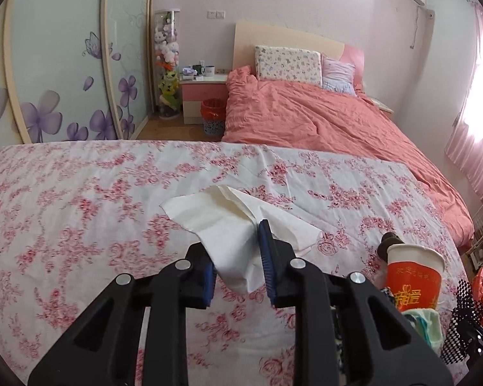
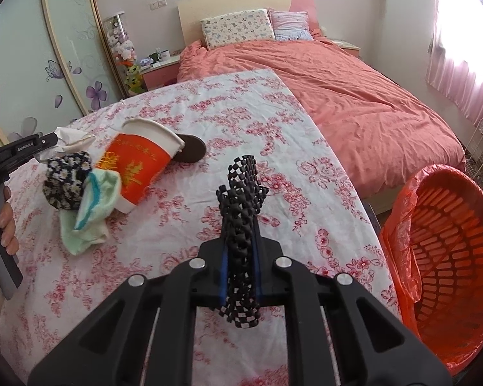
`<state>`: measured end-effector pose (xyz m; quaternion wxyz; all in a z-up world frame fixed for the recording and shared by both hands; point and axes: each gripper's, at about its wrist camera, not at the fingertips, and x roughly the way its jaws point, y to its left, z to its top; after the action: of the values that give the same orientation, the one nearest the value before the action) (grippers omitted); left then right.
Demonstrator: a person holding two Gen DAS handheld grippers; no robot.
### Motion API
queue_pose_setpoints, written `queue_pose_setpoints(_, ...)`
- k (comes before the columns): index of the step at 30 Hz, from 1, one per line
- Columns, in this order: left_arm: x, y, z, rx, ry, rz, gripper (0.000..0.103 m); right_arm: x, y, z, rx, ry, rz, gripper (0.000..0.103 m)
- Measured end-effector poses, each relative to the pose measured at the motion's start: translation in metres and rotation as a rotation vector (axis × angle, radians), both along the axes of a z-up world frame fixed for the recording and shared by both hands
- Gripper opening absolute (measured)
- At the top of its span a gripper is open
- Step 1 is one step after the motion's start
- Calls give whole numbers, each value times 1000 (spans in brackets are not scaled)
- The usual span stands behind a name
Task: Collect trash
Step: 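Carry the napkin and mesh pad to the orange basket and open both tools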
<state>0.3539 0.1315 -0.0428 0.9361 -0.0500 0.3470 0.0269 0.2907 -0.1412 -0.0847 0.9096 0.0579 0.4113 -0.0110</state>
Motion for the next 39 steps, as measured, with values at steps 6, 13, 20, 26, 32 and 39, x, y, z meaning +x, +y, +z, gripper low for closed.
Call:
queue_pose_setpoints(6, -26, 0, 28, 30, -54, 11, 24, -13, 4, 24, 12, -44, 9, 12)
queue_pose_setpoints(13, -57, -12, 57, 66, -93, 10, 24, -38, 4, 57, 13, -111, 13, 12)
queue_pose_setpoints(20, -92, -30, 77, 77, -117, -22, 24, -66, -2, 91, 15, -188, 7, 12)
queue_pose_setpoints(26, -116, -47, 89, 79, -145, -73, 24, -88, -8, 111, 16, -236, 2, 12)
queue_pose_setpoints(32, -135, -71, 93, 91, -167, -135, 25, -108, -15, 126, 15, -273, -1, 12)
queue_pose_setpoints(39, -152, -101, 94, 94, -180, -212, 25, -129, -31, 136, 20, -306, -26, 12)
